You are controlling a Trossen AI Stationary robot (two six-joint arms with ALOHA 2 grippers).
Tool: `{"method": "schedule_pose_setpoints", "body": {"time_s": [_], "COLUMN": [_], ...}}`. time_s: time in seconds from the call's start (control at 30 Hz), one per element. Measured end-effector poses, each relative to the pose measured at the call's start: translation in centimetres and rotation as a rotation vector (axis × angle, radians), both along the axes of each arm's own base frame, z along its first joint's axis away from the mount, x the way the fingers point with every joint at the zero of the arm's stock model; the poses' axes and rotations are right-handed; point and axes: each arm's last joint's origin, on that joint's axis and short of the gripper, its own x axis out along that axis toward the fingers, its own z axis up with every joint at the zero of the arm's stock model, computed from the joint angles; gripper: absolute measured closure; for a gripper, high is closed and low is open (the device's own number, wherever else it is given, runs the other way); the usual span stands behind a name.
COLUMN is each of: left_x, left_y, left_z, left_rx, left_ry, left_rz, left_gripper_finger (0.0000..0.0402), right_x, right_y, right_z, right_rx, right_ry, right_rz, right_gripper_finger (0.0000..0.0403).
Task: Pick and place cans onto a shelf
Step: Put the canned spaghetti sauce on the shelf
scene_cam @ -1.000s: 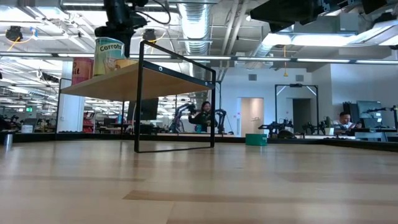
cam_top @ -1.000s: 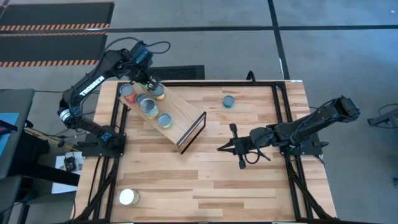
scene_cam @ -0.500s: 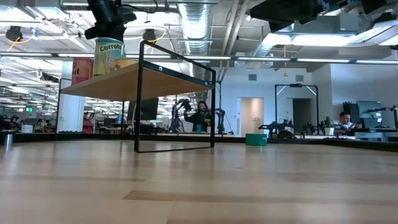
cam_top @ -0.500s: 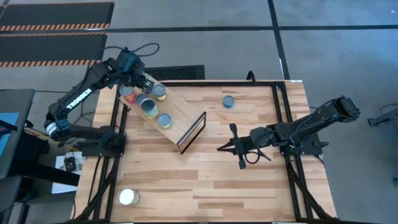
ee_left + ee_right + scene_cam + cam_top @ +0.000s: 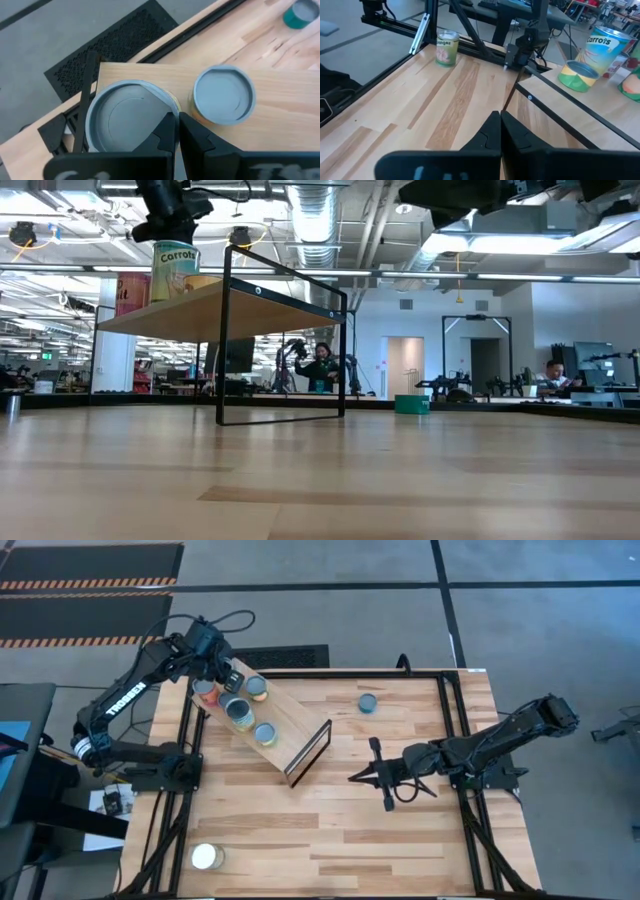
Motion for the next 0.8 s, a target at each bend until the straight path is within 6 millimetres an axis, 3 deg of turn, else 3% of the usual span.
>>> {"method": "schedule_pose_setpoints", "body": {"time_s": [0.57,0.8], "left_x": [0.3,1.2], "left_y": [0.2,1.4], "left_z": [-1.1,-2.0], "left_rx": [0.005,0.027], "left_ry": [0.04,0.125], "left_rz": [-0.029,-0.07], "left_gripper_finger": [0.0401,0.0401], "right_x": [0.0,0.0], "right_y": [0.0,0.0], "right_z": [0.0,0.0], "right_rx": [-0.006,-0.006], "right_ry": [0.0,-0.001], "right_rz": [0.002,0.002], "right_gripper_finger": [0.0392,0.0392]}}
